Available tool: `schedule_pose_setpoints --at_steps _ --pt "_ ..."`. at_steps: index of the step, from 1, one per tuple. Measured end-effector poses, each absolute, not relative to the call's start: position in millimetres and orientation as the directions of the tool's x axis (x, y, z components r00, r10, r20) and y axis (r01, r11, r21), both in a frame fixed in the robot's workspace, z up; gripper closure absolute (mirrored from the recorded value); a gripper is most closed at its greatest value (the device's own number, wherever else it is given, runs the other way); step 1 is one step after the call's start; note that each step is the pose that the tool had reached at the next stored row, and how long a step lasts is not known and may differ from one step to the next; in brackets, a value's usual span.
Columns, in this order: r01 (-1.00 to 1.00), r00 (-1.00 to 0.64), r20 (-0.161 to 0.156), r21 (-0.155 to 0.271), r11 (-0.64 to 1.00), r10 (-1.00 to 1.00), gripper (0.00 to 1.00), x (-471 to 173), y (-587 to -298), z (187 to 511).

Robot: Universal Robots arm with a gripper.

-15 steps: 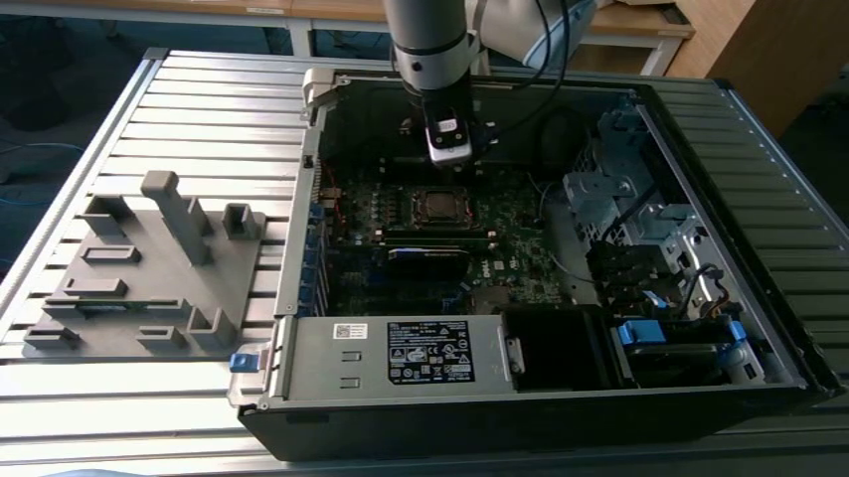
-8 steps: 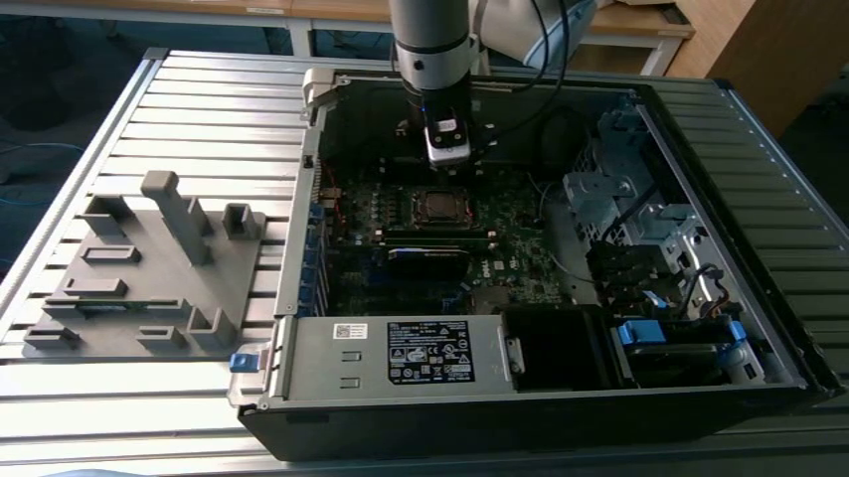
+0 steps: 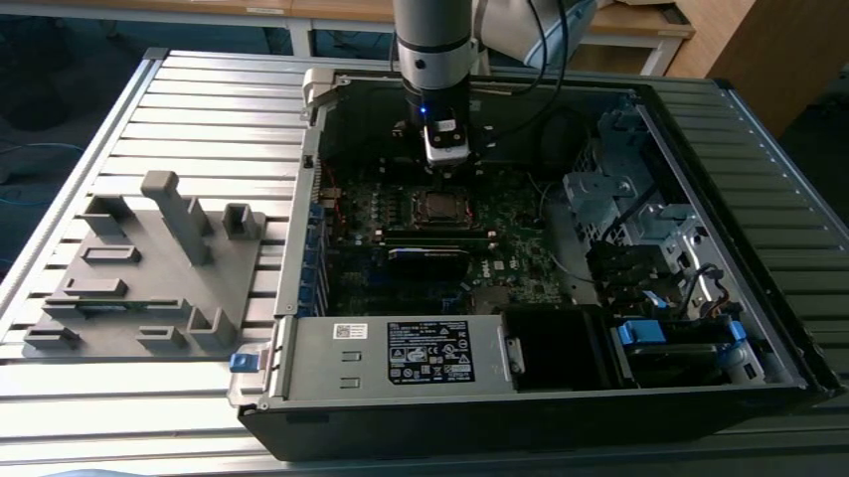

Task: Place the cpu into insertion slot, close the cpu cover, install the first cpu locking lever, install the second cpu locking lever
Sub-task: 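Install the first cpu locking lever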

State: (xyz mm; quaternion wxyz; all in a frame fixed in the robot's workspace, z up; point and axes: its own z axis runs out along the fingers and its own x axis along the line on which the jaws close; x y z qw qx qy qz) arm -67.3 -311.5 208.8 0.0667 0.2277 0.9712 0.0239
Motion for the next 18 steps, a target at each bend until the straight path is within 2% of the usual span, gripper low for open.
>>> schedule_pose_setpoints --at_steps 18 --pt "0.419 -0.898 -0.113 0.074 0.905 0.425 0.89 -61.8 -313.3 208.8"
